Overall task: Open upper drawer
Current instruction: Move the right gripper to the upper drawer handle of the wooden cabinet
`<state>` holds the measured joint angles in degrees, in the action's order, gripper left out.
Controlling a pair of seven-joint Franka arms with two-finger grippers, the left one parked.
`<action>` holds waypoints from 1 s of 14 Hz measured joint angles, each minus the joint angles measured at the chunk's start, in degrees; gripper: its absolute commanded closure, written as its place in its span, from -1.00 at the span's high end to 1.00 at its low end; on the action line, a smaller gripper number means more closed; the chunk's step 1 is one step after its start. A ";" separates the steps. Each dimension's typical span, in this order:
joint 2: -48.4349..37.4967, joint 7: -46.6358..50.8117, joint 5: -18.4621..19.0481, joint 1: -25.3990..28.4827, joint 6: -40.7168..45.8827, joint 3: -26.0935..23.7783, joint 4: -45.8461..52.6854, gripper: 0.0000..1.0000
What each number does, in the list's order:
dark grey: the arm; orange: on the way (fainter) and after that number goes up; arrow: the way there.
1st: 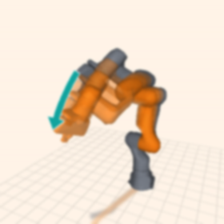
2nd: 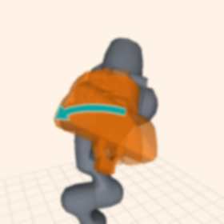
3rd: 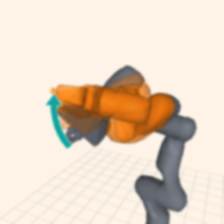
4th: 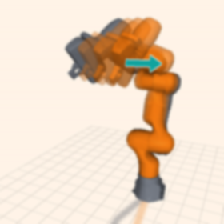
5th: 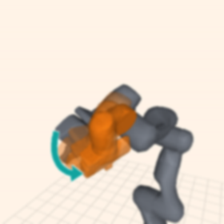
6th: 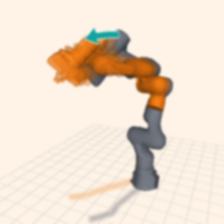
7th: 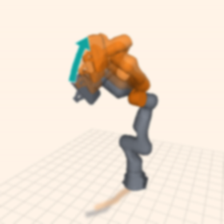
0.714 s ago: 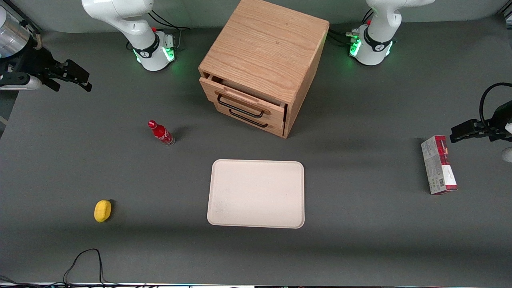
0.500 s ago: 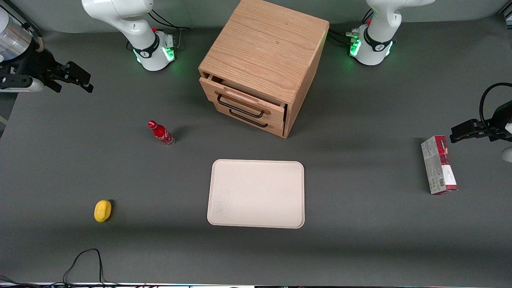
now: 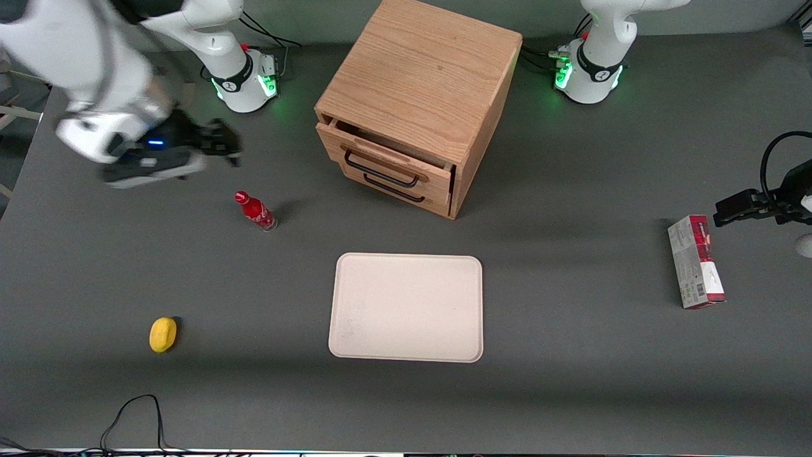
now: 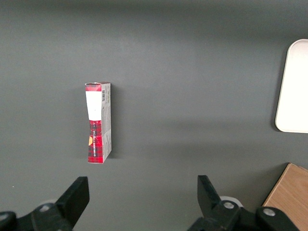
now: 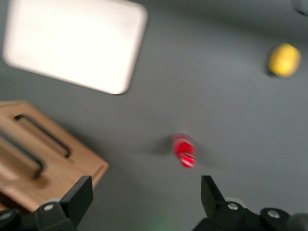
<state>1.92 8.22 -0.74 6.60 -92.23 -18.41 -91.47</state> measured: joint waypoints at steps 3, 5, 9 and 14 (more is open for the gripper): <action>6.35 -3.52 0.00 0.43 0.14 -9.74 5.48 1.00; 9.25 -13.14 0.00 0.50 0.17 -13.38 6.34 1.00; 16.64 -19.57 -0.02 0.40 -0.57 -18.08 6.76 1.00; 23.68 -20.70 0.35 0.43 -5.52 -18.78 6.60 1.00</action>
<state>25.60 -12.48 -0.38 7.03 -97.75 -37.19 -84.87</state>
